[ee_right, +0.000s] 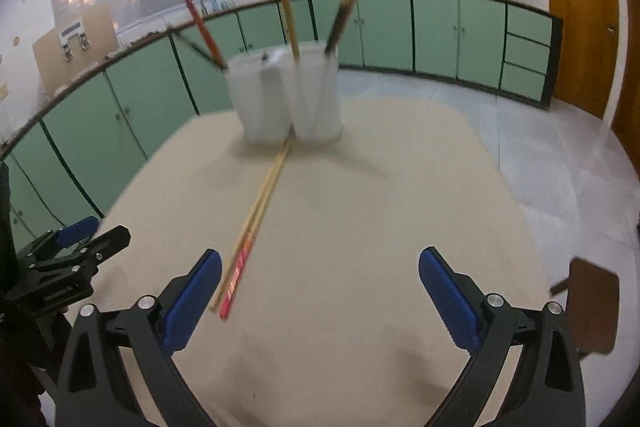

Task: Organize utensils
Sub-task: 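Move both open grippers back to the last two chopsticks, then grasp the red-patterned chopstick with the right gripper while the left gripper grasps the plain one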

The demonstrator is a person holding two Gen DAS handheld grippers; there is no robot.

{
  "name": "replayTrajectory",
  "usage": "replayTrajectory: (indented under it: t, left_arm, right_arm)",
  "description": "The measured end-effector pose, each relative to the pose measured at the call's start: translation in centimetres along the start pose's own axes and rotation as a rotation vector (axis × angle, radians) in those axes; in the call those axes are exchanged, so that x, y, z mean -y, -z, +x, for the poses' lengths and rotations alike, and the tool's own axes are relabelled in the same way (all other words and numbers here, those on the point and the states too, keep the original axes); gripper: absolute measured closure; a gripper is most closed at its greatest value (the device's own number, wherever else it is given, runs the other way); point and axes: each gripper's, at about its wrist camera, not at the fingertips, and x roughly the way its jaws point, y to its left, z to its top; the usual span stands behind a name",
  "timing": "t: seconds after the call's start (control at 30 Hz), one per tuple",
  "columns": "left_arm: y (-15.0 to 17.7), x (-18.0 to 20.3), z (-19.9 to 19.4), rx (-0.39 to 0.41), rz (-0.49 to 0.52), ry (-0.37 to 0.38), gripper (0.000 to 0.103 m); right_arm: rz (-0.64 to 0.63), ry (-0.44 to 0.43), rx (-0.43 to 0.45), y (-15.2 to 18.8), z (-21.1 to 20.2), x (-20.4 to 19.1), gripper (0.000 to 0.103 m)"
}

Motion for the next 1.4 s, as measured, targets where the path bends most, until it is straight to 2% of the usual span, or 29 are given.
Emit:
replayTrajectory:
  t: [0.13, 0.2, 0.37, 0.47, 0.53, 0.7, 0.87, 1.0, 1.1, 1.2, 1.3, 1.4]
  left_arm:
    - [2.1, -1.2, 0.9, -0.049, -0.008, -0.025, 0.017]
    - [2.6, -1.3, 1.1, -0.057, 0.001, -0.041, 0.017]
    - [3.1, -1.6, 1.7, -0.081, 0.003, -0.046, 0.017]
    - [3.0, -1.7, 1.8, -0.088, 0.003, -0.046, 0.017]
    - [2.9, -1.6, 1.8, -0.089, -0.002, -0.044, 0.017]
    - [2.8, -1.8, 1.8, -0.094, -0.020, -0.044, 0.017]
    - [2.4, -1.6, 2.2, -0.099, -0.030, -0.038, 0.017]
    - [2.4, -1.5, 2.2, -0.096, -0.029, -0.036, 0.017]
    - [2.4, -1.2, 2.4, -0.101, -0.018, -0.035, 0.017]
    - [2.5, -1.1, 2.3, -0.099, -0.010, -0.038, 0.017]
    - [2.6, -1.2, 2.2, -0.097, -0.008, -0.040, 0.017]
    - [2.7, -1.1, 2.4, -0.105, -0.008, -0.044, 0.017]
  right_arm:
    - [-0.009, -0.018, -0.050, 2.4, 1.3, -0.9, 0.007]
    - [-0.030, -0.023, -0.072, 3.2, 1.9, -1.8, 0.011]
    - [-0.072, -0.038, -0.105, 4.1, 2.8, -3.7, 0.026]
    - [-0.085, -0.046, -0.127, 4.3, 3.1, -4.7, 0.040]
    - [-0.096, -0.037, -0.141, 4.4, 3.5, -5.2, 0.047]
    - [-0.116, -0.025, -0.144, 4.2, 3.6, -6.0, 0.053]
    - [-0.143, 0.002, -0.148, 4.2, 3.6, -6.5, 0.068]
    - [-0.111, 0.012, -0.145, 3.9, 3.3, -5.3, 0.070]
    - [-0.073, -0.020, -0.145, 4.0, 2.9, -4.6, 0.070]
    - [-0.060, -0.047, -0.145, 4.0, 2.9, -4.9, 0.071]
    - [-0.073, -0.032, -0.147, 4.1, 3.5, -5.5, 0.073]
    - [-0.065, -0.034, -0.149, 3.9, 3.8, -5.7, 0.087]
